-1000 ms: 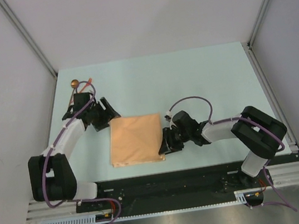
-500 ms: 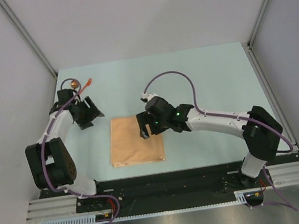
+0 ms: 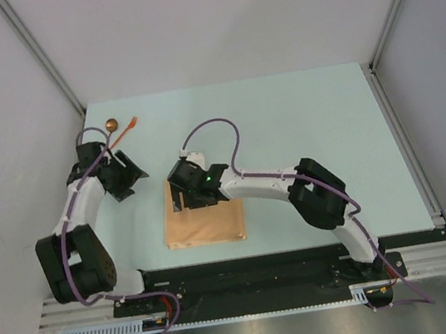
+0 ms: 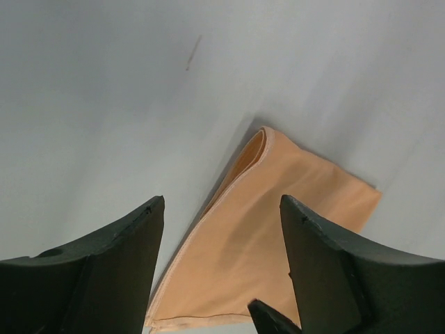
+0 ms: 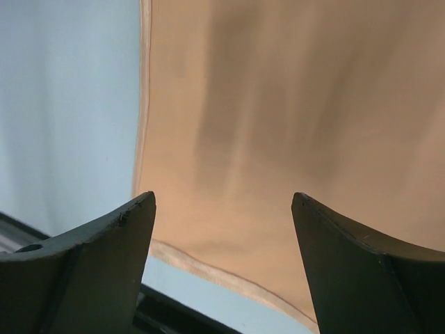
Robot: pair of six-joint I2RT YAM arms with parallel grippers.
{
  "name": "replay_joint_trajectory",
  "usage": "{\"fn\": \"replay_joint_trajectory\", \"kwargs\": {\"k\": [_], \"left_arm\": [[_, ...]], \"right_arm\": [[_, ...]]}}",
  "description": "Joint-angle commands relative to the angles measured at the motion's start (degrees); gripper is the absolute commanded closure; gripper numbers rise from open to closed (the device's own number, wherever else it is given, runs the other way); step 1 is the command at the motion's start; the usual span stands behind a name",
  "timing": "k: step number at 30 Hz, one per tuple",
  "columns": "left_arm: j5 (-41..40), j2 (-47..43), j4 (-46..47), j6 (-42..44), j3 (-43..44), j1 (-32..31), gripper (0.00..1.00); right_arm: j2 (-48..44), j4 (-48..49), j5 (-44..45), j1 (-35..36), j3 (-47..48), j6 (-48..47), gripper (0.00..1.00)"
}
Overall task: Fold the napkin into a case and place the utensils inside
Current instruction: Pick up the lower triangle-folded napkin from the center of the board.
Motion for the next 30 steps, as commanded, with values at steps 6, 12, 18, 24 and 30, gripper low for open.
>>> {"fn": "replay_joint_trajectory", "kwargs": {"k": [6, 12, 18, 24, 30], "left_arm": [[-28.29, -20.93, -8.74, -18.03, 2.52, 0.81, 0.23], [-36.75, -23.05, -19.75, -24.47, 11.05, 0.99, 0.22], [-41.58, -28.05, -20.72, -21.13, 14.57, 0.99, 0.21], [-37.11, -28.77, -18.35, -20.08, 11.85, 1.08, 0.21], [-35.43, -27.27, -18.87, -19.63, 11.67, 1.08, 0.21]], "right_arm": [[14.00, -17.21, 9.14, 1.81, 25.40, 9.58, 0.15], [21.93, -25.92, 10.72, 3.31, 40.62, 10.72, 0.21], [24.66, -26.11, 14.68, 5.33, 43.35, 9.41, 0.33], [26.68, -25.76, 18.90, 7.44, 46.17, 5.89, 0.34], [28.17, -24.79, 20.48, 8.67, 47.31, 3.26, 0.34]]}}
